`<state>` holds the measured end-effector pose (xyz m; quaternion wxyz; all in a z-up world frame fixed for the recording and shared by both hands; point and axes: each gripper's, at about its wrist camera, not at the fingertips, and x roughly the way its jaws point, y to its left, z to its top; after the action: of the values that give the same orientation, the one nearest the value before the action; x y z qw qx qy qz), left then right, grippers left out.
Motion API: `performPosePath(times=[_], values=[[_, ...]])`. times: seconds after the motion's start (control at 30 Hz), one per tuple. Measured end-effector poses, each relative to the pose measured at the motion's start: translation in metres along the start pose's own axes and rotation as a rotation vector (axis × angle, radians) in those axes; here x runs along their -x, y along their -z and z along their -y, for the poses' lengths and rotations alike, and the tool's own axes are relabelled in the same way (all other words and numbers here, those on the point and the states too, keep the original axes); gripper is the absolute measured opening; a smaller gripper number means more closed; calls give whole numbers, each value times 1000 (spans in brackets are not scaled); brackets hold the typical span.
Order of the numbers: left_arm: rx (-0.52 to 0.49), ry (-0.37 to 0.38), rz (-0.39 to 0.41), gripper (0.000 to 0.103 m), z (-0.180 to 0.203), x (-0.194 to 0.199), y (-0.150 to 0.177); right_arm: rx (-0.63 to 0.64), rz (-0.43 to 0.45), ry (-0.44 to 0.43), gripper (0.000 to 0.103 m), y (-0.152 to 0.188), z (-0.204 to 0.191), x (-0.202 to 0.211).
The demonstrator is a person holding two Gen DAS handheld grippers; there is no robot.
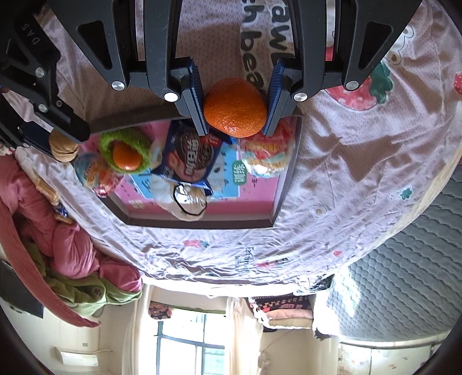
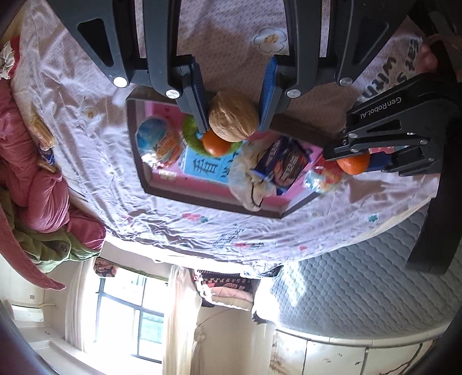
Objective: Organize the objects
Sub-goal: 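Carry orange with left gripper while right gripper carries walnut over the tray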
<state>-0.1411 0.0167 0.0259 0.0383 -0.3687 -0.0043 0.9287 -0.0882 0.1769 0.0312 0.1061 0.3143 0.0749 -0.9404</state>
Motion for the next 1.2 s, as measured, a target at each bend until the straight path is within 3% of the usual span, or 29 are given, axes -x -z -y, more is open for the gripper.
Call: performPosePath(times=[0.27, 0.6, 1.2], values=[[45, 12, 24, 39, -8, -6, -16, -39, 46, 33, 34, -14, 14, 1], [67, -25, 113, 39, -27, -4, -43, -103, 91, 55, 34, -29, 38, 1], [12, -24, 48, 39, -5, -42, -29, -119, 28, 61, 34, -23, 49, -27]])
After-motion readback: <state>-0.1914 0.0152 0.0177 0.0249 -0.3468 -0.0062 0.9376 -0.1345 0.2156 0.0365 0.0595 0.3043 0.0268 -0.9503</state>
